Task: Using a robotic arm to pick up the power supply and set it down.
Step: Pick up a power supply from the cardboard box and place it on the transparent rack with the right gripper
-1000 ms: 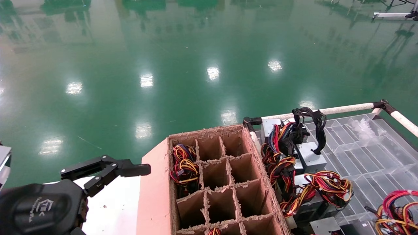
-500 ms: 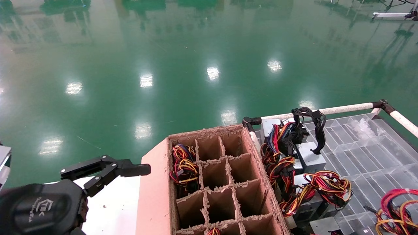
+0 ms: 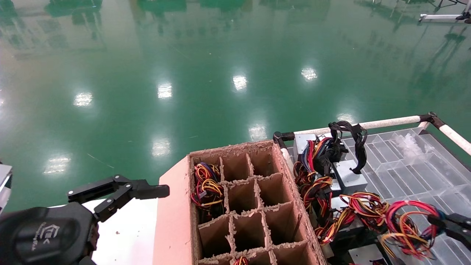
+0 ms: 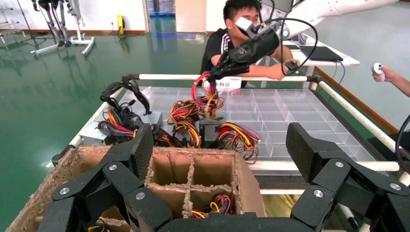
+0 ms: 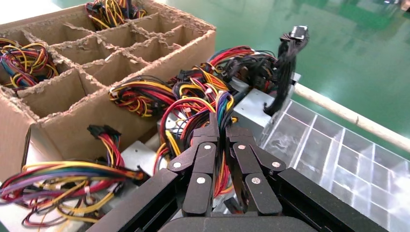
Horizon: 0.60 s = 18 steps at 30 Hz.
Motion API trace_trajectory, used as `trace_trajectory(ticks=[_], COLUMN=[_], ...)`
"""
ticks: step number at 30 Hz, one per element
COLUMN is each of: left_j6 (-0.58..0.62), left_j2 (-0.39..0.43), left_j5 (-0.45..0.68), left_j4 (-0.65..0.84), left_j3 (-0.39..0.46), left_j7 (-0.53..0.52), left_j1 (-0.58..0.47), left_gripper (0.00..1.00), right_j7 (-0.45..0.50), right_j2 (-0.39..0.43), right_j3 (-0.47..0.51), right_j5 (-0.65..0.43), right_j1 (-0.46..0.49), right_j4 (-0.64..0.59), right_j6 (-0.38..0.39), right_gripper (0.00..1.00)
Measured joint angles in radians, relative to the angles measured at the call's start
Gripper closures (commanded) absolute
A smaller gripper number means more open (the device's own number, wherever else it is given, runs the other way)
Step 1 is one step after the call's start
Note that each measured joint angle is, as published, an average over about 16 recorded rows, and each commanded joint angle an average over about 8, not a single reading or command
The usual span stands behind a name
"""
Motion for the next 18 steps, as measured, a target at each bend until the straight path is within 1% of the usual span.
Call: trace_trajectory(ticks=[2,3,4,5,12,18], left_j6=[0.0,0.0,0.0,0.0,0.0,0.0], left_j2=[0.0,0.0,0.0,0.0,0.0,0.0], left_j5=[0.0,0.0,0.0,0.0,0.0,0.0], left_j4=[0.0,0.0,0.0,0.0,0.0,0.0], left_j3=[0.0,0.0,0.0,0.0,0.0,0.0], left_j7=[0.0,0.0,0.0,0.0,0.0,0.0], left_j1=[0.0,0.0,0.0,0.0,0.0,0.0], left_gripper=[0.0,0.0,0.0,0.0,0.0,0.0], right_j7=[0.006,0.009,0.011,0.012,0.016,0.023], right_j2=[-0.011,-0.015,-0.019,-0.022,-0.027,-0.011], right_j3=[-0.002,-0.003,-0.004,-0.004,-0.005,-0.002], right_j5=[-0.021,-0.028,-0.035,-0.04,-0.051,-0.04], right_j1=[0.017,0.024,0.03,0.035,0.045,0.042], right_j4=[-0.002,-0.004,-0.005,-0.006,-0.009,0.007], right_j6=[0.004,0.005,0.005,0.006,0.005,-0.004], right_gripper=[0.2,0.1,0.03,0.0,0.0,0.0])
